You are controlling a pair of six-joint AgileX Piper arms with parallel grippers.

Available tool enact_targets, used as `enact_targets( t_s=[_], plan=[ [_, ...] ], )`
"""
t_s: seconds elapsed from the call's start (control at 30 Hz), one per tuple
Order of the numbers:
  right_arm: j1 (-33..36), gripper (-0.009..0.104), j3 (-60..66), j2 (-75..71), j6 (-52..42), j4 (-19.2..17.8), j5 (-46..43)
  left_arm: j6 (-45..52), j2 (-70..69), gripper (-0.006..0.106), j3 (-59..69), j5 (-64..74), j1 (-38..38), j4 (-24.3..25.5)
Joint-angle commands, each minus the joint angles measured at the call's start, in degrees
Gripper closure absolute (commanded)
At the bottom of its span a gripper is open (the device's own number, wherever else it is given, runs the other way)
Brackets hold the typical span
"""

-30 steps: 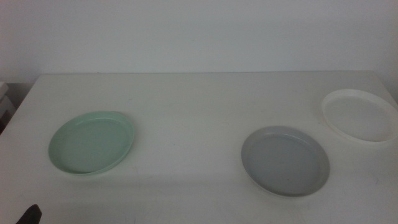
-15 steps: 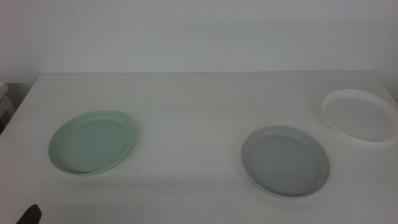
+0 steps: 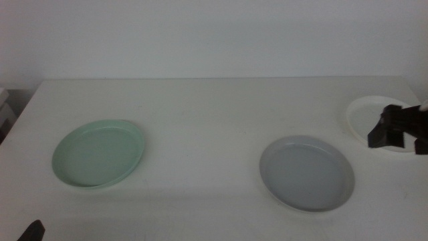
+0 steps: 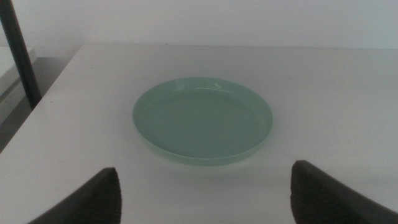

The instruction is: Stack the three bowls on top of each other.

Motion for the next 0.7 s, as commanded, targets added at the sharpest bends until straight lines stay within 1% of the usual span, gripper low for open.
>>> enact_targets(
  t_s=[0.0, 0.1, 0.17, 0.3, 0.47, 0.67],
  plan=[
    [0.1, 0.001, -2.5, 2.2, -0.6, 0.0, -2.0, -0.4, -0.5, 0.004, -0.2, -4.0, 0.0, -0.6],
    [0.1, 0.001, -3.8, 7.1, -0.3, 0.1, -2.3, -0.4, -0.5, 0.004, -0.2, -4.0, 0.0, -0.6],
    [0.4, 0.001, -5.0, 10.9, -0.1, 0.8, -2.2, -0.4, -0.5, 0.004, -0.2, -4.0, 0.0, -0.6],
    [1.1, 0.006, -7.1, 17.9, -0.1, 0.8, -2.3, -0.4, -0.5, 0.004, -0.2, -4.0, 0.0, -0.6],
    [1.1, 0.016, -9.6, 25.4, -0.1, 0.4, -2.5, -0.4, -0.5, 0.004, -0.2, -4.0, 0.0, -0.6],
    [1.1, 0.035, -9.8, 30.0, -0.1, 0.9, -6.6, -0.4, -0.5, 0.004, -0.2, -4.0, 0.0, -0.6]
  ],
)
